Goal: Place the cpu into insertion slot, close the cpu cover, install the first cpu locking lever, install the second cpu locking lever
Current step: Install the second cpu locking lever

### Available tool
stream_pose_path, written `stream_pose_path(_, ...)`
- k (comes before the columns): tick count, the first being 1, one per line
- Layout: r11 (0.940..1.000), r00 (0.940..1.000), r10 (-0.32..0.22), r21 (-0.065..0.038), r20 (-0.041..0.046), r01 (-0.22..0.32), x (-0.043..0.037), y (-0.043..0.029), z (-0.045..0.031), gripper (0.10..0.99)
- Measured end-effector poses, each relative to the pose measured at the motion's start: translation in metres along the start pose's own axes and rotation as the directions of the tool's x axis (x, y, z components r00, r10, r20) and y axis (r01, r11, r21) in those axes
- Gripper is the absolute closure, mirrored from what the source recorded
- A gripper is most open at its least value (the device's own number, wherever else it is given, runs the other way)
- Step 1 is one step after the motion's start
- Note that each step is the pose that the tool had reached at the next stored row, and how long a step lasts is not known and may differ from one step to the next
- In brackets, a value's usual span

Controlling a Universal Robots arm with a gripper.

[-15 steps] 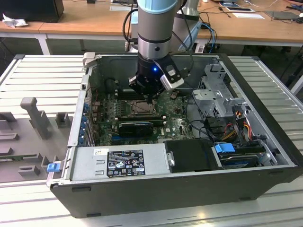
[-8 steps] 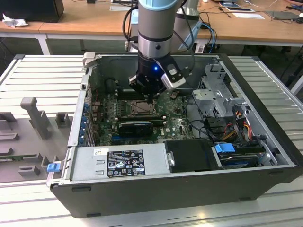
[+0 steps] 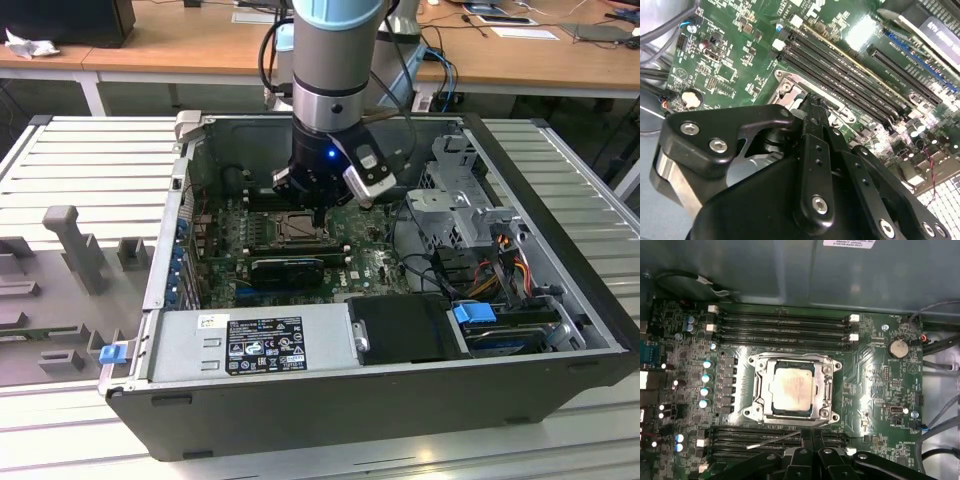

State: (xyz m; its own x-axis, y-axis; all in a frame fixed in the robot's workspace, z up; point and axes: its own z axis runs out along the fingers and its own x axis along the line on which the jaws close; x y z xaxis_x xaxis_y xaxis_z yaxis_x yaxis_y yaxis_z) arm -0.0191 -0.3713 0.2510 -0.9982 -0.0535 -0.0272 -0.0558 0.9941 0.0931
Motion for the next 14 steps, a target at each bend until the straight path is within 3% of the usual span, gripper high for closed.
stream_pose_path(4, 1.0000, 1.0000, 0.000, -0.001, 0.0002, 0.000, 0.0003, -0.0071, -0.0012, 0.980)
stream_pose_path(6, 1.0000, 1.0000, 0.000, -0.008, 0.0005, 0.000, 0.0007, -0.0105, -0.0006, 0.980)
stream_pose_path(9, 0.9994, 1.0000, -0.001, -0.034, 0.0017, 0.001, 0.0021, -0.0107, 0.0011, 0.980)
stream_pose_path(14, 0.9994, 1.0000, -0.002, -0.036, 0.0018, 0.002, 0.0060, -0.0115, 0.0114, 0.980)
